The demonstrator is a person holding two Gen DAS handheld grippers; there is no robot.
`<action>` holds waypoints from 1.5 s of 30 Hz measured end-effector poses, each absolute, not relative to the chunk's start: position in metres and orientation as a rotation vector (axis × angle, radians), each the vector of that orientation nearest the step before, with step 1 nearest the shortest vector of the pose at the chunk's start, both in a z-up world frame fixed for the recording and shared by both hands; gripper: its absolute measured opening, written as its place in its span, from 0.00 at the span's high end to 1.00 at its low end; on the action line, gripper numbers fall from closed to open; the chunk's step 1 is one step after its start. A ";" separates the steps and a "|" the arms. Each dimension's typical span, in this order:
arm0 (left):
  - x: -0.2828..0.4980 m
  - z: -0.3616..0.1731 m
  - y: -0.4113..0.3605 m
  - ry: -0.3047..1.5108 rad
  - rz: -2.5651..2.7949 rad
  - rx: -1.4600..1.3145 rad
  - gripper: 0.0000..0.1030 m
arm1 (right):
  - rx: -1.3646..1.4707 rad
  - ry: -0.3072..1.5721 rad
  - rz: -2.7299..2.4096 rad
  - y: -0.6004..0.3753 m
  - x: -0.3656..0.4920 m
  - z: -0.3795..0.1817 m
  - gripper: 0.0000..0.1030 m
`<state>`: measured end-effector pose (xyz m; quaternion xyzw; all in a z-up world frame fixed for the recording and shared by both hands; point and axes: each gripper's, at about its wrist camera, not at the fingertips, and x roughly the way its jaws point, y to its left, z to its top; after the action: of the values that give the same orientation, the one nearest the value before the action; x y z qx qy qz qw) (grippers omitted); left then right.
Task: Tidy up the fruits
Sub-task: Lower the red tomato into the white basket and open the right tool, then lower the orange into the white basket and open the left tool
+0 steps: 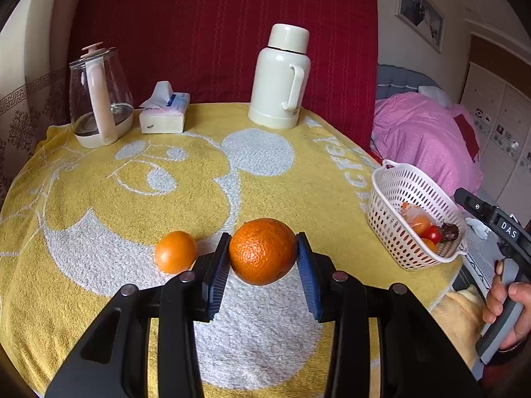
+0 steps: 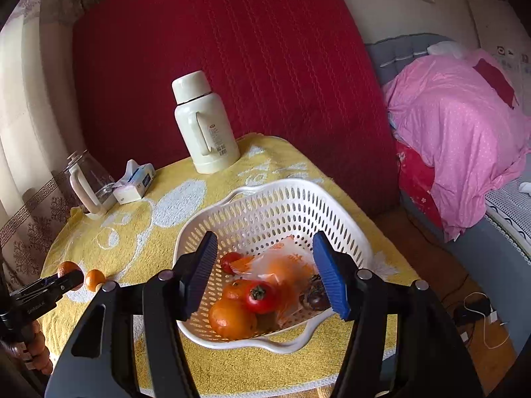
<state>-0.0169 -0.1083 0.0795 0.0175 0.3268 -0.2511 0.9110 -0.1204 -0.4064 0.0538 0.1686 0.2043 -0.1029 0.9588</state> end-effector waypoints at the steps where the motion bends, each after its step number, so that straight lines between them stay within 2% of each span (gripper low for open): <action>1: -0.018 0.082 -0.114 0.669 -0.532 0.044 0.62 | 0.340 0.411 -0.216 -0.407 -0.121 0.053 0.40; 12: -0.026 0.098 -0.179 0.649 -0.714 0.075 0.62 | 0.291 0.360 -0.327 -0.425 -0.137 0.049 0.38; 28: -0.028 0.088 -0.268 0.696 -0.909 0.108 0.61 | 0.349 0.333 -0.356 -0.446 -0.144 0.053 0.35; 29: -0.026 0.087 -0.270 0.703 -0.913 0.101 0.59 | 0.354 0.329 -0.359 -0.447 -0.145 0.053 0.31; 31: -0.025 0.086 -0.269 0.702 -0.908 0.084 0.40 | 0.358 0.325 -0.361 -0.448 -0.146 0.054 0.28; 33: -0.024 0.088 -0.265 0.685 -0.889 0.067 0.30 | 0.358 0.325 -0.362 -0.448 -0.146 0.054 0.28; 37: -0.019 0.092 -0.254 0.660 -0.834 0.042 0.17 | 0.355 0.327 -0.357 -0.446 -0.145 0.055 0.28; 39: -0.016 0.096 -0.245 0.642 -0.790 0.032 0.07 | 0.354 0.325 -0.353 -0.444 -0.145 0.055 0.27; 45: -0.010 0.105 -0.221 0.605 -0.680 0.006 0.05 | 0.351 0.320 -0.339 -0.436 -0.144 0.056 0.23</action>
<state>-0.0096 -0.2207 0.1049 0.0030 0.2921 -0.3285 0.8982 -0.1445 -0.4363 0.0560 0.1731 0.1578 -0.1673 0.9577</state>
